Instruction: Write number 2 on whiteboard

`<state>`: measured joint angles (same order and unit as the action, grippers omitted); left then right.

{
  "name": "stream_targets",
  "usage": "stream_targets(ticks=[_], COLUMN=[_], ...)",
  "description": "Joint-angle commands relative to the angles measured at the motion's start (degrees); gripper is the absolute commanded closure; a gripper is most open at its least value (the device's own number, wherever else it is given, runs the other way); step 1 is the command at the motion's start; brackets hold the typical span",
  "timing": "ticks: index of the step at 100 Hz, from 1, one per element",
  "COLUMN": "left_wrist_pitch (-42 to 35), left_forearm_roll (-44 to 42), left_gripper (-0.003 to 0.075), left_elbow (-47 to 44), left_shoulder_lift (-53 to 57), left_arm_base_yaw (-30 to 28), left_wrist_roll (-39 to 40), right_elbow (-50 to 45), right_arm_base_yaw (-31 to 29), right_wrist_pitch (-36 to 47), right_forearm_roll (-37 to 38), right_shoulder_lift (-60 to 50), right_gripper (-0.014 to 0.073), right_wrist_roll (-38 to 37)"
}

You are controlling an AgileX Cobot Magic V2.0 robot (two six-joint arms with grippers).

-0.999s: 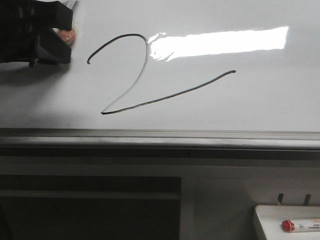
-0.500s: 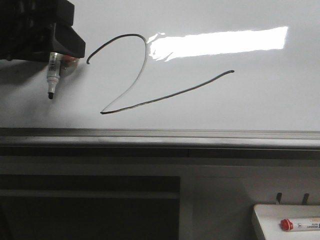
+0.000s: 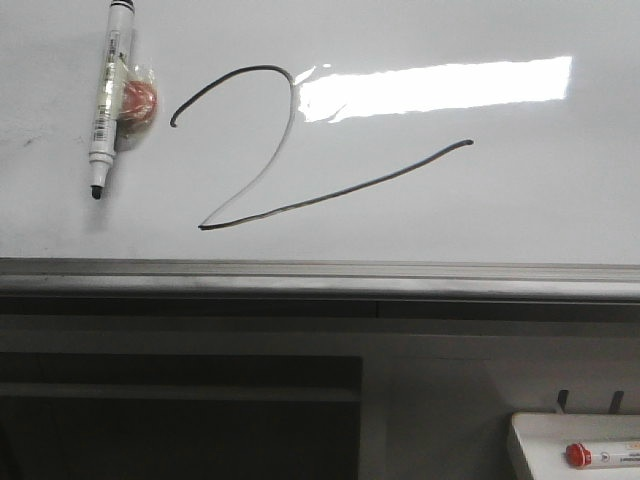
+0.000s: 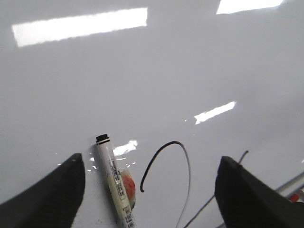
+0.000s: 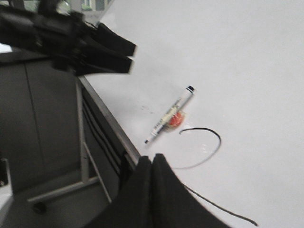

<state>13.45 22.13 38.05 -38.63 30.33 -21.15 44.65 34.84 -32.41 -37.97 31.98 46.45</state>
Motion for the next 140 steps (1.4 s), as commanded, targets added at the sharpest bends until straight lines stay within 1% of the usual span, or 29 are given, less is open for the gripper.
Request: stream_targets(ticks=[1,2,4,5,12,16,17,19,24,27,33,40,49,60,77,99,133,140], left_wrist_pitch=[4.26,4.87,6.09,7.89,13.96,16.80,17.83,19.27,22.13,23.42,24.71,24.75,24.75,24.75,24.88,24.88,24.88,20.52], left_forearm_roll=[-3.27,-3.48,-4.12,-4.55,-6.03,-6.43,-6.44,-6.57,-6.57,-6.57,-7.10,-9.25,-12.69,-13.07,-12.51,-6.45,-6.18,-6.15], left_gripper=[0.0286,0.0286,0.0310,0.0328,0.0429,0.0510,0.0541,0.0572,0.0701,0.0739,0.0741,0.0741,0.0741,0.0741,0.0741,0.0741,0.0741,0.0741], left_elbow=[1.23,1.23,1.23,1.23,1.23,1.23,1.23,1.23,1.23,1.23,1.09,0.20,-1.51,-3.44,-4.29,-4.29,-4.29,-6.16], left_shoulder_lift=[8.24,8.24,9.98,11.12,16.34,19.27,19.76,21.19,24.45,26.68,29.79,32.82,35.20,35.44,35.44,35.44,35.44,35.44], left_arm_base_yaw=[-0.12,-0.12,-0.12,-0.12,-0.12,-0.12,-0.12,-0.12,-0.12,-0.12,-0.12,-0.12,-0.12,-0.12,-0.12,-0.12,-0.12,-0.12], left_wrist_roll=[0.40,0.40,0.40,0.40,0.74,1.78,2.03,2.66,3.69,3.81,3.81,3.81,3.81,3.81,3.81,3.81,3.81,3.81], right_elbow=[-1.20,-1.89,-3.00,-3.78,-7.68,-10.59,-11.61,-13.15,-16.25,-18.21,-22.23,-24.75,-25.79,-25.90,-26.02,-26.02,-26.02,-26.02], right_arm_base_yaw=[-0.32,-0.32,-0.32,-0.32,-0.32,-0.32,-0.32,-0.32,-0.32,-0.32,-0.32,-0.32,-0.32,-0.32,-0.32,-0.32,-0.32,-0.32], right_wrist_pitch=[3.94,3.94,3.94,3.94,4.10,4.10,4.10,3.98,3.89,3.89,3.89,3.89,3.75,4.12,3.87,3.87,3.87,3.87], right_forearm_roll=[6.05,6.93,8.19,9.06,13.03,15.31,15.95,16.57,16.81,16.81,16.49,15.15,14.90,14.90,14.90,14.90,14.90,14.90], right_shoulder_lift=[-3.33,-4.03,-4.73,-5.79,-9.26,-11.60,-12.41,-13.61,-16.00,-17.58,-21.15,-24.01,-26.01,-26.58,-26.47,-26.47,-26.47,-26.47], right_gripper=[0.0652,0.0652,0.0652,0.0652,0.0652,0.0652,0.0652,0.0652,0.0652,0.0652,0.0652,0.0652,0.0653,0.0655,0.0655,0.0654,0.0655,0.0655], right_wrist_roll=[-0.06,-0.06,-0.33,-0.59,-2.99,-4.57,-4.79,-4.82,-4.82,-4.82,-4.82,-4.82,-4.82,-4.82,-4.82,-4.82,-4.82,-4.82])
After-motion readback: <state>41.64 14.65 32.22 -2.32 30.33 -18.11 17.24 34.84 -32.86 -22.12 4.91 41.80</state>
